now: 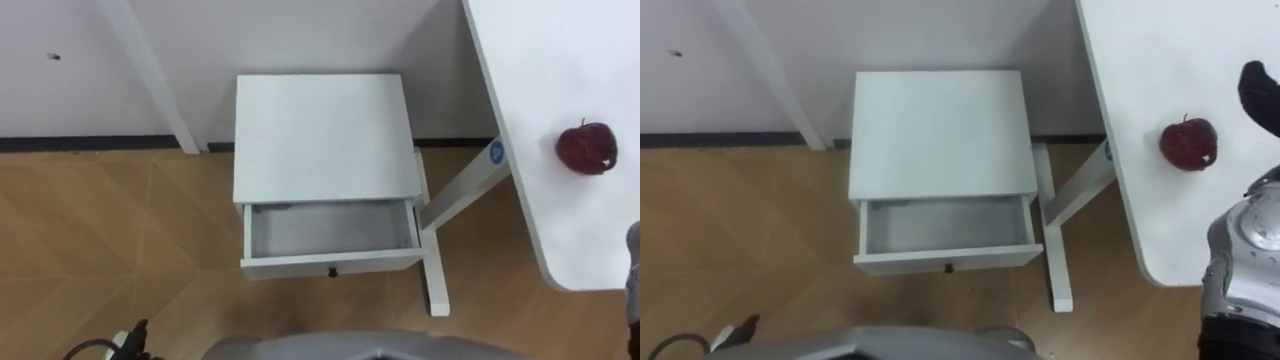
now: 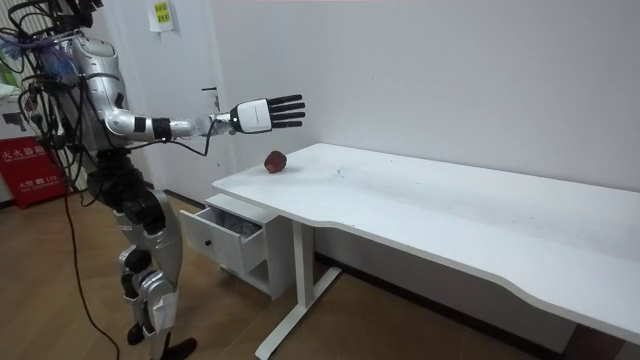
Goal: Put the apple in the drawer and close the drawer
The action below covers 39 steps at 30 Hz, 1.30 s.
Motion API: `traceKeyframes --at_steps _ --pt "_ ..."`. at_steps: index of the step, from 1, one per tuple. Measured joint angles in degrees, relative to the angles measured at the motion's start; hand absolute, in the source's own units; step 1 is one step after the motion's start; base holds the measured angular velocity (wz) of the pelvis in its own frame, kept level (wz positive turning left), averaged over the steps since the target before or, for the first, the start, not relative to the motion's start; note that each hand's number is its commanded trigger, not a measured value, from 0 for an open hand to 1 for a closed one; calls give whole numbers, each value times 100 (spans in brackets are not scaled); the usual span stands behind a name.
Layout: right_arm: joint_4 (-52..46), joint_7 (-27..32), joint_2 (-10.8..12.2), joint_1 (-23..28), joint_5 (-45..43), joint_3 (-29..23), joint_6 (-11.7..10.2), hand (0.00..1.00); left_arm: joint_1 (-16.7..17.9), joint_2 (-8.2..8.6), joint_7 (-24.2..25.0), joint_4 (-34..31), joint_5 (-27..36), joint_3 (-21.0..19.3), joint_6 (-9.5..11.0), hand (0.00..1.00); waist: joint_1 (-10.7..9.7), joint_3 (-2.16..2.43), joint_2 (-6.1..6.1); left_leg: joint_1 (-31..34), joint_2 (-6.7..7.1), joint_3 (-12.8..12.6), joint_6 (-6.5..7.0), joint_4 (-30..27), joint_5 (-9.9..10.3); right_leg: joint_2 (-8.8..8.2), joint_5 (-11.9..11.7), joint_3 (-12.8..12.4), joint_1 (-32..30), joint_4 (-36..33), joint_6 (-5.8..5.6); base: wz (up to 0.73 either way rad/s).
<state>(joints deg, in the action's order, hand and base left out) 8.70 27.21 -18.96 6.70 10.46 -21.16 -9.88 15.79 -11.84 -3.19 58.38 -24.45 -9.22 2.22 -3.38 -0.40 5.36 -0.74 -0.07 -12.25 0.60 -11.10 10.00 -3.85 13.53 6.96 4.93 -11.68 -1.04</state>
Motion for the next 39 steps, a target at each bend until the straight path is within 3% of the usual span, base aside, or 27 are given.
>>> traceKeyframes --at_steps 8,15,19,24,31,39 --pt "157 -346 -6 -2 -680 193 131 0 53 -2 8 1 -23 6 -198 0 29 11 -28 11 -2 28 0 -36 0 -8 -4 94 30 -3 4 2" --pt "637 -554 -6 -1 -812 379 166 0 116 -16 11 -126 -31 150 -227 0 58 14 -24 24 -11 142 -1 -74 1 -10 -5 262 69 1 5 7" --pt "681 -727 -6 7 -887 428 236 0 164 -17 5 -199 -33 150 -226 0 55 56 -94 35 -6 145 -1 -73 1 -13 -5 268 58 0 5 0" --pt "682 -877 -6 31 -897 435 249 0 220 -20 -1 -406 -34 145 -225 0 56 65 -65 32 -6 142 -2 -72 1 -13 -5 265 58 4 5 0" --pt "917 -1129 -6 137 -1083 607 252 0 237 -39 -5 -471 -33 146 -199 0 66 45 47 16 -5 138 -1 -73 1 -13 -8 263 72 3 9 0" --pt "922 -1323 -6 143 -1130 649 252 0 261 -41 -5 -471 -36 146 -184 0 48 43 -11 14 -8 138 -1 -73 3 -11 -12 263 74 1 12 0"
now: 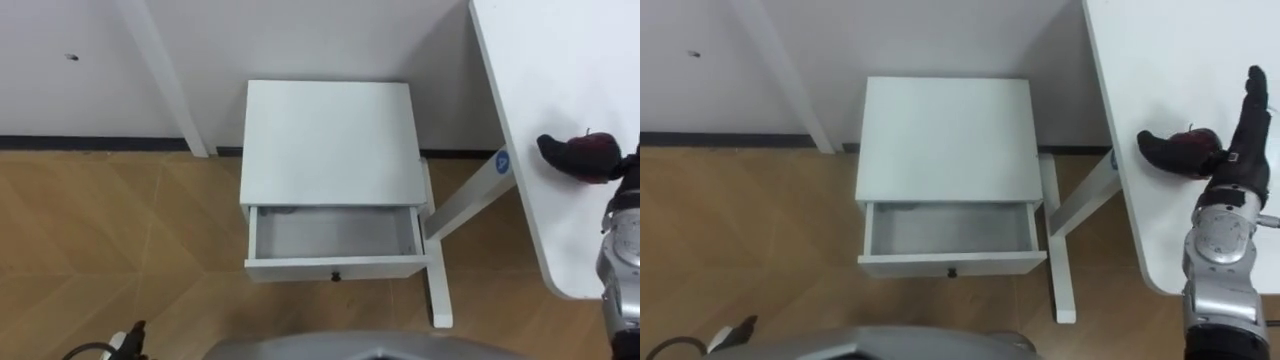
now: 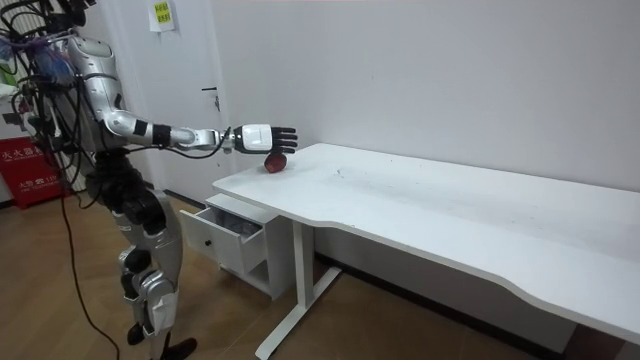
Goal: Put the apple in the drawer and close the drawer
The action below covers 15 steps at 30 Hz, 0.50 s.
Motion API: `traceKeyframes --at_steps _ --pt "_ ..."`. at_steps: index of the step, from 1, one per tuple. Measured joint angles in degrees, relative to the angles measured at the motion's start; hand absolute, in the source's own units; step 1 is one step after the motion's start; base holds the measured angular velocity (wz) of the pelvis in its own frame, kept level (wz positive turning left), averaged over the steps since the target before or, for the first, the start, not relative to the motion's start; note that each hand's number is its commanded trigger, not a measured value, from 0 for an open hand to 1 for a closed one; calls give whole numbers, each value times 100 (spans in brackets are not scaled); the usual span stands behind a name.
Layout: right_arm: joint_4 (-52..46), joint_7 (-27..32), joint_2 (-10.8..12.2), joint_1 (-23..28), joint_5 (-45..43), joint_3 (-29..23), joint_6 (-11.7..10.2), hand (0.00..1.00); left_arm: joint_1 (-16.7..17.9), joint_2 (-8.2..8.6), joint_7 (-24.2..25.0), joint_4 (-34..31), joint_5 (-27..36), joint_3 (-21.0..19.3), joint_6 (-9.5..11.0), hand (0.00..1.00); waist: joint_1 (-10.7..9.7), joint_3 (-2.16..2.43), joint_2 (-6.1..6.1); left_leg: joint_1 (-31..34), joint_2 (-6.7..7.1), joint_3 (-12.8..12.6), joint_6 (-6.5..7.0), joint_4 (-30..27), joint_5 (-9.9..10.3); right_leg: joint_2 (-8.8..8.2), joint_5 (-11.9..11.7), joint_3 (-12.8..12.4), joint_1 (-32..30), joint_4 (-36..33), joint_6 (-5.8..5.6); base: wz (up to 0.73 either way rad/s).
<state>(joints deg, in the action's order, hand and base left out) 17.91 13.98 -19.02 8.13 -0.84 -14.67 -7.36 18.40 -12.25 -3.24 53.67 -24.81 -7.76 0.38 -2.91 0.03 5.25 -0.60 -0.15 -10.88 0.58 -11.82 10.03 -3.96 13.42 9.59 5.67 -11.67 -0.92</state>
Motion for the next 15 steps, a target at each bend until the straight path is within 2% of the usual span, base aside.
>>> traceKeyframes --at_steps 10,11,12,13,14,15 --pt "580 -60 0 -1 -197 1 -16 0 0 -2 -16 104 5 1 98 0 6 0 -61 -5 3 0 0 14 0 -1 -2 -3 8 11 -2 0" --pt "650 -60 0 1 -197 1 -16 46 -1 -2 -20 139 12 6 98 0 3 1 -73 -8 3 -1 0 14 0 -2 -2 -3 10 11 -2 0" --pt "662 -60 1 2 -196 2 -16 64 -1 -1 -20 150 14 11 96 0 -1 -1 -84 -8 3 -1 0 13 0 -2 -2 -1 11 12 -2 0" --pt "692 -60 1 2 -197 2 -21 90 1 -1 -20 152 20 18 96 0 -9 -1 -95 -8 3 -1 0 12 0 -2 -2 2 12 13 -2 0" --pt "808 -59 1 -5 -197 4 -72 100 -8 -1 -23 160 29 20 97 0 -8 0 -97 -16 1 -1 0 9 0 -1 -2 4 21 12 -2 0" --pt "858 -59 1 -4 -195 3 -86 100 -9 -1 -23 165 32 20 99 0 -7 1 -97 -21 0 -1 0 8 0 -1 -2 5 26 12 -2 0"
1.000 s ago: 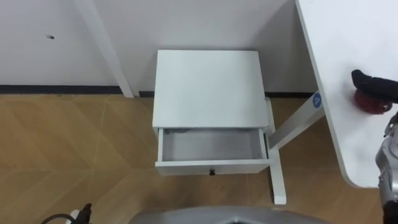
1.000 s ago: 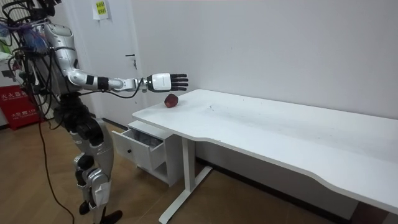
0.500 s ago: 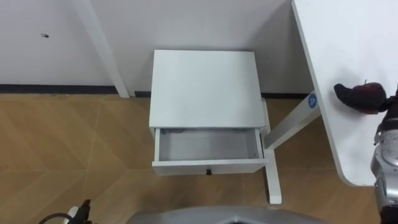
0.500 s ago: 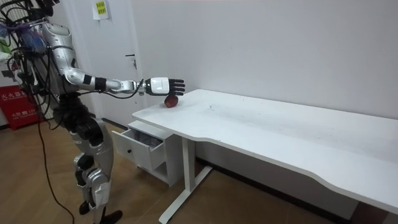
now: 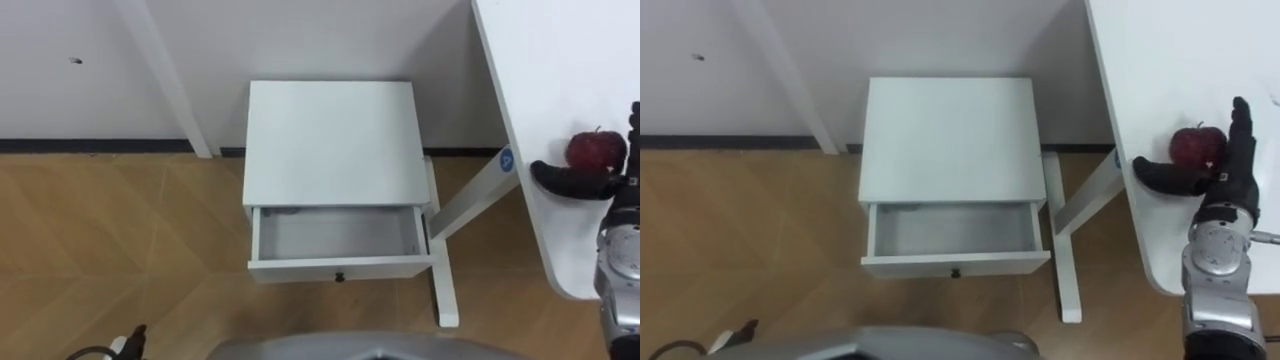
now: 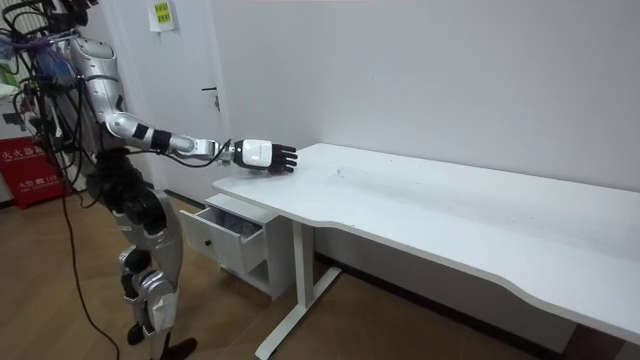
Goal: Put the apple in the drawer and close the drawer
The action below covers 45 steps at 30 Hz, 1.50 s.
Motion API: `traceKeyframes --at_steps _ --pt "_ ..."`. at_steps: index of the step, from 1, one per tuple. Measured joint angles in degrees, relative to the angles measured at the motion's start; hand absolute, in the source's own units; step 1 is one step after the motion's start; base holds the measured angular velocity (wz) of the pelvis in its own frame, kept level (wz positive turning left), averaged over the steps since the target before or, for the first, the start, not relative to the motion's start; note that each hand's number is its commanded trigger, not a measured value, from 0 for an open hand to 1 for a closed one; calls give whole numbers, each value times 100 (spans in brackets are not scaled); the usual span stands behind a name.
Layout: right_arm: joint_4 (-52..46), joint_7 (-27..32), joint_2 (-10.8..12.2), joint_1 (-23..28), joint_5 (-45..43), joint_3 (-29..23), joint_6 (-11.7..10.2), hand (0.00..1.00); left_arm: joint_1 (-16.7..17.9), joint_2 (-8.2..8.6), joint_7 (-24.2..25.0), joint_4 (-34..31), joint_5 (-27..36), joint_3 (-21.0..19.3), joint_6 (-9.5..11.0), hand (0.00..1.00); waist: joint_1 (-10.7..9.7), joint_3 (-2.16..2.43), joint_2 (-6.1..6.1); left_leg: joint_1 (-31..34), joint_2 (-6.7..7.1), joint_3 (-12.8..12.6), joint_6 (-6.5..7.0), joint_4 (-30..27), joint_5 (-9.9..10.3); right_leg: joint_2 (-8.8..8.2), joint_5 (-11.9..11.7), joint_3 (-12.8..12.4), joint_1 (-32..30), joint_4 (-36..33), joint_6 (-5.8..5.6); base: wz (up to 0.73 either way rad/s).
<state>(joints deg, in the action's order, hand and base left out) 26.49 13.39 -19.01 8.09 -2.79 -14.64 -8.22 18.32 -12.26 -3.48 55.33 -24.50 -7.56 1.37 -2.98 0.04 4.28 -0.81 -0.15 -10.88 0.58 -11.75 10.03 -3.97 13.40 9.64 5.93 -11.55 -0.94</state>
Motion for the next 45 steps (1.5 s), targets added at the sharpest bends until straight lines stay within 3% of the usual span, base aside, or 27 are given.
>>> traceKeyframes --at_steps 5,19,24,30,36,40,41,45 --pt "195 187 -26 -12 -208 -21 -123 100 -4 0 4 41 -1 15 0 0 3 -7 -6 -9 -1 2 0 -1 0 2 -3 -11 8 -2 5 0" --pt "285 465 -73 -6 -532 5 -193 100 -65 3 -19 42 -153 81 -68 0 31 9 -85 -88 1 25 -3 35 1 11 -9 19 111 90 9 0" --pt "287 449 -25 -9 -531 183 -229 100 -154 2 -42 43 -141 109 -109 0 23 7 -43 -95 3 26 -3 17 0 2 -11 55 133 90 8 0" --pt "0 268 87 -21 -660 669 -259 100 -344 2 -76 66 -158 392 -94 0 65 3 -2 -60 -22 8 -2 6 1 23 -56 -19 83 84 8 -5" --pt "-506 -190 124 9 -986 1519 -173 100 -426 -1 31 124 -229 481 -79 0 232 2 -18 96 -47 43 -2 -92 0 53 -95 23 3 91 26 4" --pt "-545 -680 146 7 -1358 2171 -133 100 -516 -2 192 142 -234 684 -49 0 481 -12 -73 225 -31 86 2 -116 -3 36 -100 70 -101 86 21 6" --pt "-642 -787 149 8 -1352 2355 -32 100 -534 -4 197 200 -232 710 -48 0 535 -27 -91 235 -28 93 3 -115 -3 30 -101 92 -101 87 20 7" --pt "-885 -1010 177 -79 -1366 2704 33 100 -586 -8 198 230 -230 713 -54 0 677 -31 -81 314 -2 234 7 -152 -6 19 -100 229 -104 95 20 18"
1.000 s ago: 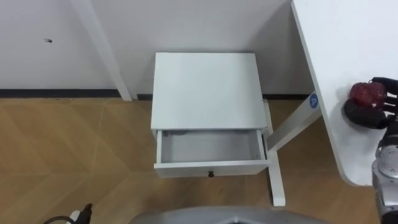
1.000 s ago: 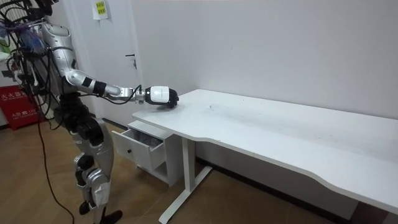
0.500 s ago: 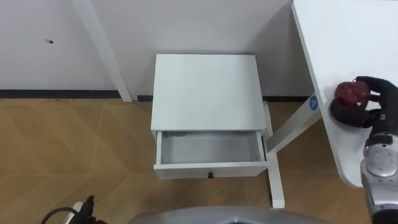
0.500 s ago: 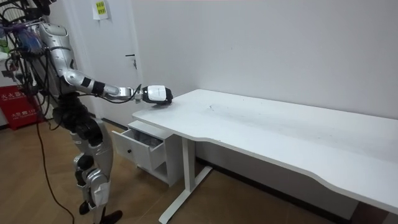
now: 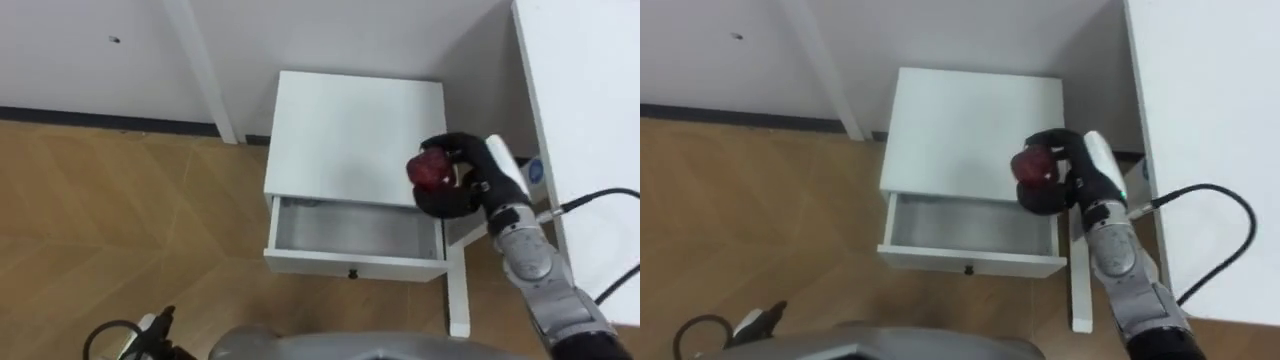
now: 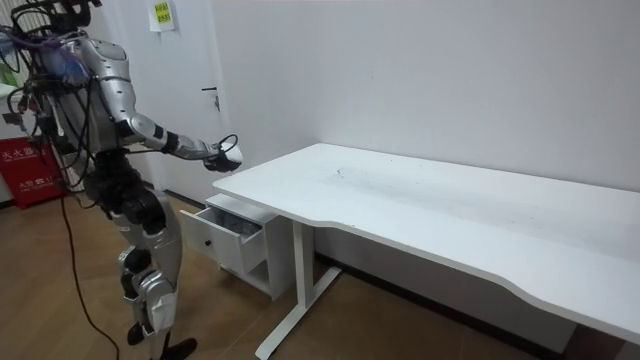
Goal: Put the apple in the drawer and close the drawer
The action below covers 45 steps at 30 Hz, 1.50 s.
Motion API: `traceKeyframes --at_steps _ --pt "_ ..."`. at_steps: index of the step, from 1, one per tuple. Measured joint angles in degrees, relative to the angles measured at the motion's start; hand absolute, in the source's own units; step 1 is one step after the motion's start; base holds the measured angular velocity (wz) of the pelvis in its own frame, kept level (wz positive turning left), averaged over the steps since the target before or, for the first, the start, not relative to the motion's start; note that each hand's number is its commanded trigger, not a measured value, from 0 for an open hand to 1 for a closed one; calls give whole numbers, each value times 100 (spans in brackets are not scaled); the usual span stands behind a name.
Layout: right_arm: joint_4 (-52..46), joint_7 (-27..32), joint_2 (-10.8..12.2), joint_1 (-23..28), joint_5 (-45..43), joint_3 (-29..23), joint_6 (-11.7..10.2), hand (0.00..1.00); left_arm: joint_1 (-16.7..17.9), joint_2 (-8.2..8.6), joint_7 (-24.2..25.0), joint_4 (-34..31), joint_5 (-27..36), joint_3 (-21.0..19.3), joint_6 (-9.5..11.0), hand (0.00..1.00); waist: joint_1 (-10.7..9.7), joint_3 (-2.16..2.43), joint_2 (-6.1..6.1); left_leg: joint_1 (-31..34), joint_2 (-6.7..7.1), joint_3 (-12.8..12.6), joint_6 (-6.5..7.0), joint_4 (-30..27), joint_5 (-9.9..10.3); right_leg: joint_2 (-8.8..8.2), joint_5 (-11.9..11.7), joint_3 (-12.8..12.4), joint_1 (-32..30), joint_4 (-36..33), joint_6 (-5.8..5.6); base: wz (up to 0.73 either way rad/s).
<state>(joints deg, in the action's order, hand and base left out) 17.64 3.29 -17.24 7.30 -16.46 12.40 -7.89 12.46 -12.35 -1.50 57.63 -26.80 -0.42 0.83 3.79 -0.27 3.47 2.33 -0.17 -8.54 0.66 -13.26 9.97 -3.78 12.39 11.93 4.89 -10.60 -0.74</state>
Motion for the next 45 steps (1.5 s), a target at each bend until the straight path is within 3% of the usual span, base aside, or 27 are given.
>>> traceKeyframes --at_steps 2,5,10,23,24,25,26,32,45 --pt "-41 -59 22 -161 -120 63 1 100 -5 0 4 0 -5 7 -4 0 103 -19 36 25 6 45 1 -3 0 -2 0 91 2 2 0 13" --pt "-42 -59 90 -274 -435 67 5 100 14 4 63 -4 -5 10 -29 0 124 -9 68 108 25 138 7 -31 -4 -9 0 225 8 2 0 23" --pt "-38 -172 131 -268 -439 401 74 100 55 23 78 -26 -5 19 -81 0 153 -30 37 134 45 227 9 -28 -5 -14 1 261 -2 10 -1 6" --pt "262 -607 150 -260 -467 659 257 100 -171 32 58 -58 -27 146 -84 0 148 -20 -8 227 59 252 17 -75 -10 -21 1 308 -9 9 -2 2" --pt "266 -625 151 -244 -472 669 258 95 -171 29 55 -65 -27 169 -84 0 137 -22 -13 237 60 257 18 -82 -9 -21 1 323 -11 9 -2 6" --pt "266 -673 150 -207 -472 670 257 56 -169 28 54 -82 -26 217 -83 0 136 -21 -20 255 60 261 18 -89 -9 -21 1 330 -18 9 -2 4" --pt "266 -724 149 -184 -471 669 257 0 -168 28 55 -83 -26 271 -82 0 136 -17 -26 280 60 265 18 -99 -9 -21 1 339 -25 9 -2 4" --pt "478 -805 155 -165 -457 670 247 0 -212 34 66 -102 -21 464 -69 0 128 -2 -54 283 68 320 22 -142 -12 -24 1 393 -5 9 -2 6" --pt "668 -747 160 -151 -596 662 247 0 -195 72 -39 -78 -28 507 -52 0 122 -47 -139 316 64 318 30 -211 -10 -22 1 387 -5 2 -2 0"
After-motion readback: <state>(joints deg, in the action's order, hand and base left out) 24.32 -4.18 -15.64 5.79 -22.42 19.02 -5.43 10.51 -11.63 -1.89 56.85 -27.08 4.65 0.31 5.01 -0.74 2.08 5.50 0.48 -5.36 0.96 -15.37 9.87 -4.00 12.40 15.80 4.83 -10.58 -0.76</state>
